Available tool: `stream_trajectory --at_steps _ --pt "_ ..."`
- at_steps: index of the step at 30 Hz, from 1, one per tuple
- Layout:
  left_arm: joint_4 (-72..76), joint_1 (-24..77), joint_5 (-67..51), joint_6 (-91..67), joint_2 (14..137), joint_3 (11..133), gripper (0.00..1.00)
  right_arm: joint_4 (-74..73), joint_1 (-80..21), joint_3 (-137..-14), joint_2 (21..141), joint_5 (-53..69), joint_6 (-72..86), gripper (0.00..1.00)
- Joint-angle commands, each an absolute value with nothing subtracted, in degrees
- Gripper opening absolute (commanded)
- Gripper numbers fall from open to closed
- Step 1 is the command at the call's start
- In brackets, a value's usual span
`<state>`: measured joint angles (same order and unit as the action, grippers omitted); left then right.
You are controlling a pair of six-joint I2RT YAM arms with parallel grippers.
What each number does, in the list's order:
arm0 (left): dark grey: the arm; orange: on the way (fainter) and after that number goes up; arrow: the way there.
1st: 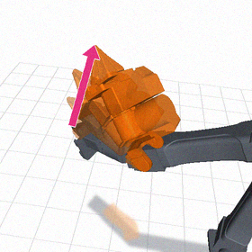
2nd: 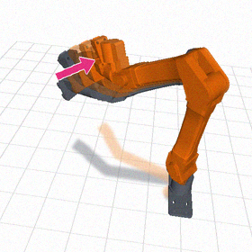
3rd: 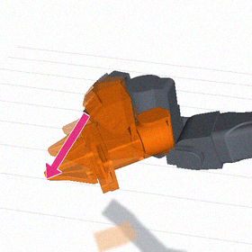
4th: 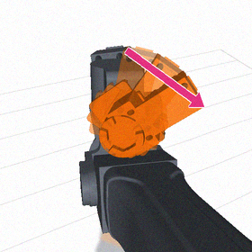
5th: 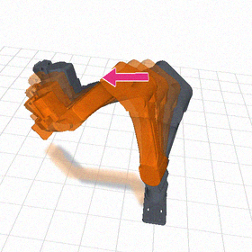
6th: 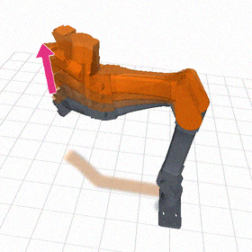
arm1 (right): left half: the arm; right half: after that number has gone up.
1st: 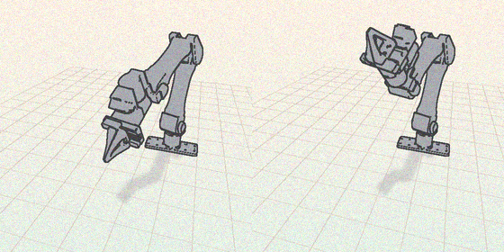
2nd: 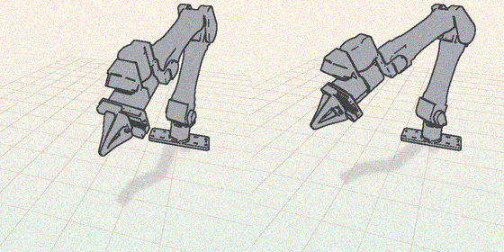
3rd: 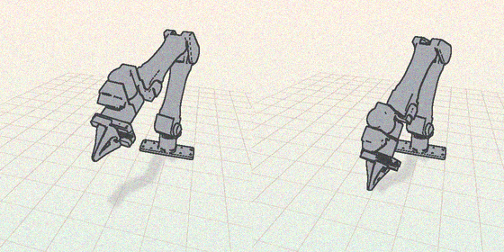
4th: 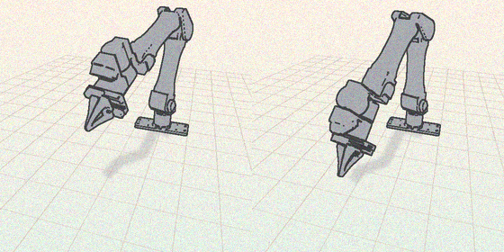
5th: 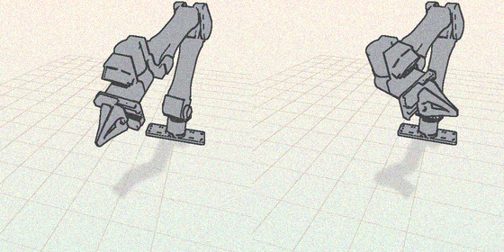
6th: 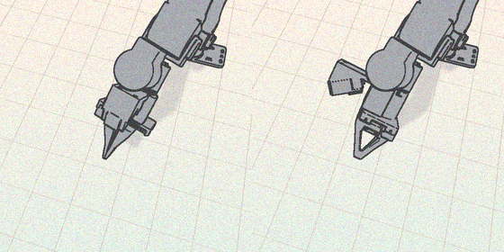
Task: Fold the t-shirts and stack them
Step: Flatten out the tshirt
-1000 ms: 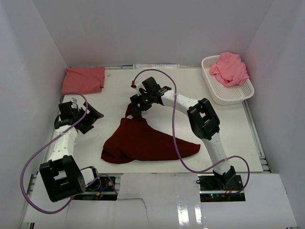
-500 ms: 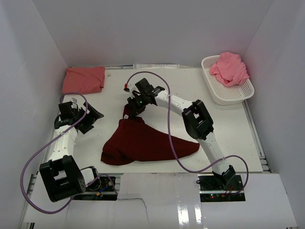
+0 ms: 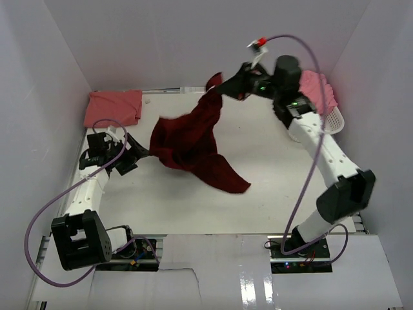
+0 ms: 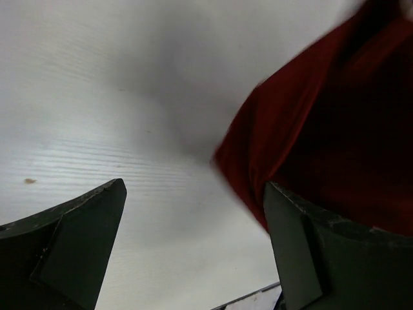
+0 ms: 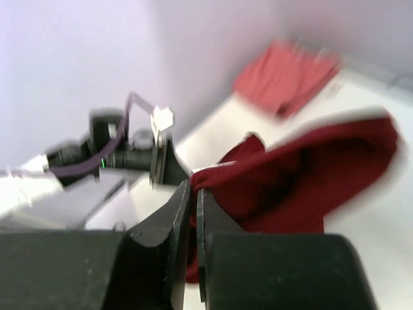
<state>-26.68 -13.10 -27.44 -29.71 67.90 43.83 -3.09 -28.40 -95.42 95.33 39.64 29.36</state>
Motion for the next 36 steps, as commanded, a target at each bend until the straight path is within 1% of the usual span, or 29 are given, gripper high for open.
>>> stream_trajectory --at_steps 1,4,5,6,7,9,11,14,16,17,18,20,22,23,24,25,27,30,32,33,34,35,36 --pt "-23.8 -4.0 -31.7 -28.7 67.5 48.8 0.98 7.3 -22.3 -92.0 87.8 42.4 36.1 0.08" --pt "-21.5 5.1 -33.0 -29.4 69.8 51.9 0.98 5.1 -22.4 -91.1 86.5 46.3 36.2 0.08" --pt "-19.8 8.3 -34.3 -30.2 71.3 52.6 0.97 6.8 -23.5 -87.5 84.8 47.0 38.6 0.08" --pt "-19.4 8.3 -34.3 -30.2 71.9 53.1 0.97 8.1 -23.5 -85.7 84.8 46.8 39.4 0.08" --pt "-19.3 11.2 -32.9 -30.9 72.4 53.3 0.97 7.9 -24.5 -84.3 83.1 46.0 39.7 0.08" --pt "-18.5 13.5 -31.6 -31.5 73.0 53.7 0.97 6.3 -25.7 -82.4 81.7 44.0 38.7 0.08" --pt "-18.0 15.3 -30.0 -32.0 72.9 53.8 0.97 3.7 -27.2 -82.0 81.2 42.9 38.3 0.08" --pt "-18.2 15.6 -26.2 -32.3 72.9 54.0 0.98 2.9 -29.3 -83.2 82.3 44.5 39.1 0.08" --pt "-21.2 15.6 -20.8 -33.7 72.5 54.5 0.98 0.6 -32.1 -88.3 85.0 46.0 38.7 0.08" --pt "-22.1 15.5 -14.9 -34.5 72.2 54.5 0.98 -0.1 -33.0 -90.2 85.9 46.9 38.7 0.08" --pt "-24.5 15.5 -11.8 -36.3 71.8 54.6 0.98 -3.0 -33.7 -92.0 87.0 47.5 38.5 0.08" --pt "-26.9 14.8 -5.7 -38.7 70.1 54.6 0.98 -4.2 -35.1 -96.7 87.8 49.8 38.9 0.08" --pt "-27.8 10.3 -5.7 -39.8 68.6 54.4 0.98 -6.8 -35.3 -100.2 87.9 51.3 38.9 0.08" --pt "-27.8 8.1 -7.2 -40.1 68.1 53.7 0.98 -7.5 -35.1 -103.1 87.6 52.7 38.8 0.08" --pt "-27.7 3.1 -11.0 -40.6 67.9 53.4 0.98 -8.2 -33.9 -103.9 86.5 53.3 38.8 0.08" --pt "-27.5 0.8 -12.6 -40.9 67.6 52.9 0.98 -8.2 -33.0 -104.0 85.4 53.8 39.2 0.08" --pt "-27.1 -3.5 -14.7 -40.9 67.2 52.0 0.98 -8.3 -29.6 -101.1 81.4 54.1 39.6 0.08" --pt "-26.7 -4.0 -14.3 -40.8 66.8 51.9 0.98 -8.3 -24.6 -93.7 76.3 56.6 38.9 0.08" --pt "-26.5 -4.1 -14.3 -40.9 66.7 51.9 0.98 -11.4 -22.0 -88.8 72.4 55.9 36.1 0.08" --pt "-26.4 -4.1 -14.5 -40.8 66.8 51.8 0.98 -14.8 -19.5 -85.0 71.6 55.1 33.6 0.08" --pt "-26.2 -4.0 -14.6 -40.7 67.0 51.9 0.98 -23.6 -18.6 -83.1 71.1 51.8 30.7 0.08" --pt "-26.2 -4.0 -14.8 -40.5 67.3 51.8 0.98 -27.8 -17.8 -80.8 70.3 48.6 27.6 0.08" --pt "-26.1 -4.0 -15.0 -40.3 67.5 51.7 0.98 -31.7 -17.1 -75.2 70.1 45.0 22.5 0.08"
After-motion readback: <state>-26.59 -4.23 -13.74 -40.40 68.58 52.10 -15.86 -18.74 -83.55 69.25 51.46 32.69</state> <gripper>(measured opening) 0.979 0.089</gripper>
